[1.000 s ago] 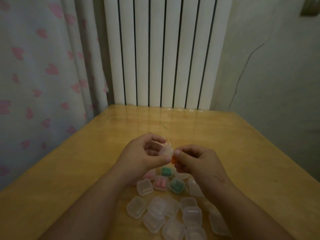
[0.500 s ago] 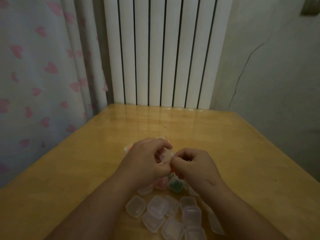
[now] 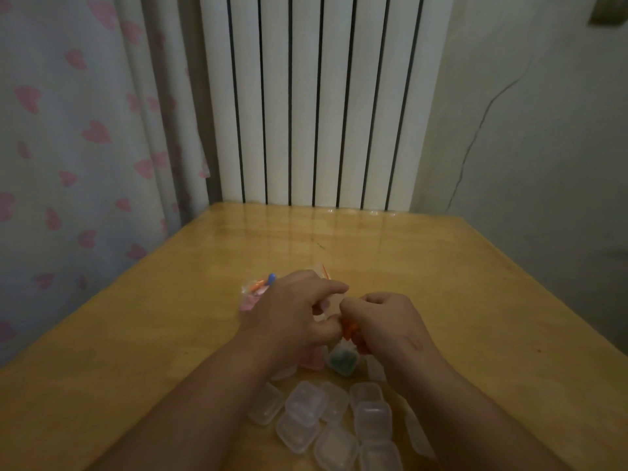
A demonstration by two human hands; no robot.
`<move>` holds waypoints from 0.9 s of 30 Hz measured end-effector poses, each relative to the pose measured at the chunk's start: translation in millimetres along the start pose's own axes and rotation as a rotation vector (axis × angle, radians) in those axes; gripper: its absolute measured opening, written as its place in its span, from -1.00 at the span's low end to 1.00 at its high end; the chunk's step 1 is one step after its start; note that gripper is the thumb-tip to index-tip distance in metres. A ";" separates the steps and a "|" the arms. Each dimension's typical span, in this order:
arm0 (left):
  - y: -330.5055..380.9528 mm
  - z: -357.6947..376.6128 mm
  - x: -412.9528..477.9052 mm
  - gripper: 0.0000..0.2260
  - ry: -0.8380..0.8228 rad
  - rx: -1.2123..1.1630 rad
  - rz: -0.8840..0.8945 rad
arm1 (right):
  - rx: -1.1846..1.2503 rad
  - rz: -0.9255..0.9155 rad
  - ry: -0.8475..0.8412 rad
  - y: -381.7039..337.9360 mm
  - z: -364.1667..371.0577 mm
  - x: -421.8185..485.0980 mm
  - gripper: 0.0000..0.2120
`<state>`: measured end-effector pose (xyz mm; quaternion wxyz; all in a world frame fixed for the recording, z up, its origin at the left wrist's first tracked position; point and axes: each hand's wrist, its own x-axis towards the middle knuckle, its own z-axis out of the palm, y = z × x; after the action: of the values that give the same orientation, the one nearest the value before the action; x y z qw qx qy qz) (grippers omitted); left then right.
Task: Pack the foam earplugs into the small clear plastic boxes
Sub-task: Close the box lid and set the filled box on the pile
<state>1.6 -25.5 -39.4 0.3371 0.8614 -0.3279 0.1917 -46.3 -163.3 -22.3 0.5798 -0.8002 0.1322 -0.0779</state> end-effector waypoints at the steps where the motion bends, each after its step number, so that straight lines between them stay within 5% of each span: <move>1: 0.0 0.5 0.1 -0.53 0.003 -0.001 0.007 | 0.013 0.012 -0.009 0.1 0.3 0.3 -0.52; 9: -0.6 3.3 -0.3 -0.53 0.007 -0.032 0.046 | 0.119 0.085 -0.044 0.1 -1.4 1.0 -0.84; 17: -2.0 6.9 0.1 -0.57 0.003 -0.010 0.069 | 0.222 0.147 -0.071 1.9 -3.5 2.6 -0.82; 27: -6.9 -8.9 -0.8 -0.80 0.082 -0.715 -0.310 | 0.288 0.032 -0.213 2.2 -8.5 3.3 -0.88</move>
<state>4.8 -15.0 -36.7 0.6536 0.7206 -0.2265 0.0465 -45.8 -172.6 -21.8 0.7003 -0.7104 0.0704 -0.0017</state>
